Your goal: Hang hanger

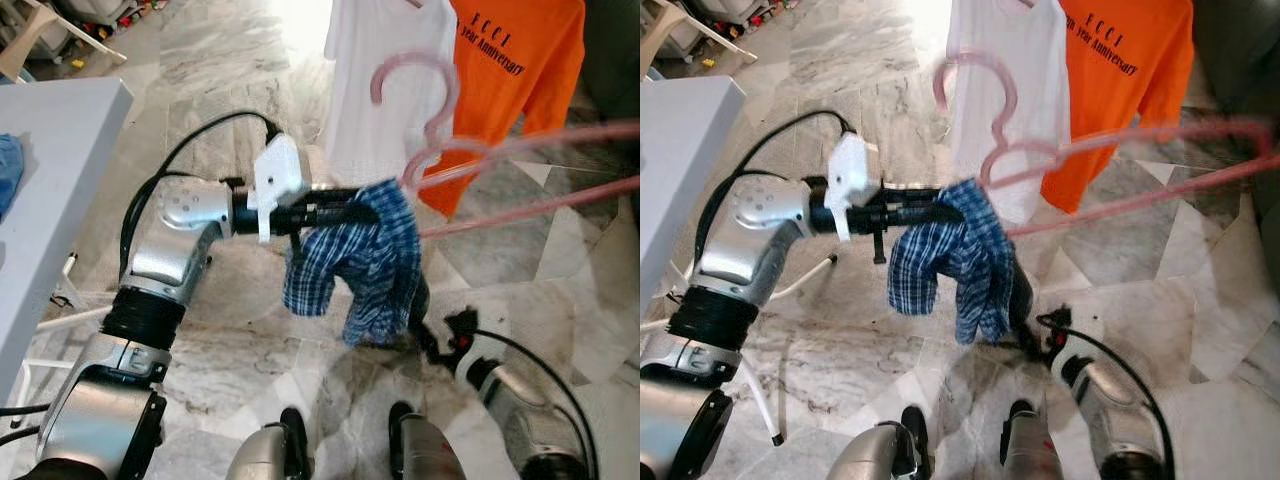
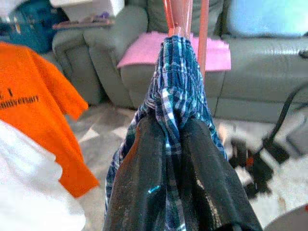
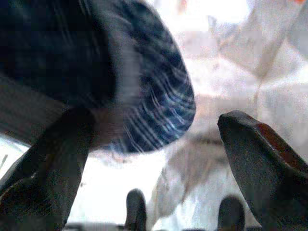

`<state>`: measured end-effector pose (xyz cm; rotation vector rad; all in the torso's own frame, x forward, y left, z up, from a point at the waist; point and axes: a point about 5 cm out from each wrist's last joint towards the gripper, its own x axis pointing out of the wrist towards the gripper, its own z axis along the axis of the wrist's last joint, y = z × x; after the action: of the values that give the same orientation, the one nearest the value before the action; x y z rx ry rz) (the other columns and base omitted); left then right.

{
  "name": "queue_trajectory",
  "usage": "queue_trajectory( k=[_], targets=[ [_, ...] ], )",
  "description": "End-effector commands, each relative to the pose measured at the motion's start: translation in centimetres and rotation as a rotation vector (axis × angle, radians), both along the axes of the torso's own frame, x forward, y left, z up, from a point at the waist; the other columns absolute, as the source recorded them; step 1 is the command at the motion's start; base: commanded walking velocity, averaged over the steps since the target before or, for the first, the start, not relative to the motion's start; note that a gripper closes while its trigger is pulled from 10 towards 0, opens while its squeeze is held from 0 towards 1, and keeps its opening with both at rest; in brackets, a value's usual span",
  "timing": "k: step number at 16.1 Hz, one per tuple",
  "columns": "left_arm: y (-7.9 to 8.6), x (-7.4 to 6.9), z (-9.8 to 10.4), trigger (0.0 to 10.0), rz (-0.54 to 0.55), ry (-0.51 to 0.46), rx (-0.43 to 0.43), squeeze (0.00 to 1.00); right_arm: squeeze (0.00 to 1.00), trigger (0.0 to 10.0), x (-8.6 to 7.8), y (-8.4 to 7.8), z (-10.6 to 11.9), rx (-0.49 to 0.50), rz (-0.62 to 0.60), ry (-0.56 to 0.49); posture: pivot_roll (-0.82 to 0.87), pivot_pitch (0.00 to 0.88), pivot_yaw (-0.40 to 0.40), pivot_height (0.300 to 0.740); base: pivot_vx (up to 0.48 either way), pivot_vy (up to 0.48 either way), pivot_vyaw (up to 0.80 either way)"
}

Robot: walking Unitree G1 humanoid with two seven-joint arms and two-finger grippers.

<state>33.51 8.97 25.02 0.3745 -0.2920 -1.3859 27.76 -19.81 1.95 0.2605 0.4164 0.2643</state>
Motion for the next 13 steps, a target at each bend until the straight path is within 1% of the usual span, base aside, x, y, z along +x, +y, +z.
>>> queue_trajectory(
  k=[1,2,3,4,5,9,13],
  targets=[
    [0.3,-0.4,1.0,0.0,-0.02,-0.02,-0.032,0.0,0.0,10.0,-0.7,0.4,-1.2,0.004,-0.007,0.048,-0.11,0.294,0.104,0.74,0.0,0.0,0.0],
    [0.2,-0.6,1.2,0.0,-0.025,-0.016,-0.039,0.0,0.0,10.0,-0.6,0.6,-1.2,0.001,-0.003,0.045,-0.11,0.294,0.103,0.74,0.0,0.0,0.0],
    [0.3,-0.9,1.4,0.0,-0.041,-0.009,-0.044,0.0,0.0,10.0,0.1,0.9,-0.6,0.002,-0.001,0.014,-0.11,0.296,0.101,0.74,0.0,0.0,0.0],
    [0.3,-1.2,1.6,0.0,-0.054,0.01,-0.059,0.0,0.0,3.6,0.8,0.8,0.0,0.0,-0.012,-0.011,-0.1,0.296,0.099,0.74,0.0,0.0,0.0],
    [0.3,-1.4,1.6,0.0,-0.056,0.019,-0.062,0.0,0.0,0.0,1.3,0.6,0.3,0.001,-0.02,-0.029,-0.1,0.296,0.096,0.74,0.0,0.0,0.0],
    [0.4,-1.8,1.6,0.0,-0.061,0.041,-0.073,0.0,0.0,0.0,2.2,-0.2,1.5,-0.001,-0.06,-0.092,-0.11,0.295,0.089,0.74,0.0,0.0,0.0],
    [0.4,-2.1,1.7,0.0,-0.074,0.063,-0.08,0.0,0.0,0.0,2.3,-1.1,1.6,-0.002,-0.125,-0.124,-0.11,0.293,0.093,0.74,0.0,0.0,0.0]
  ],
)
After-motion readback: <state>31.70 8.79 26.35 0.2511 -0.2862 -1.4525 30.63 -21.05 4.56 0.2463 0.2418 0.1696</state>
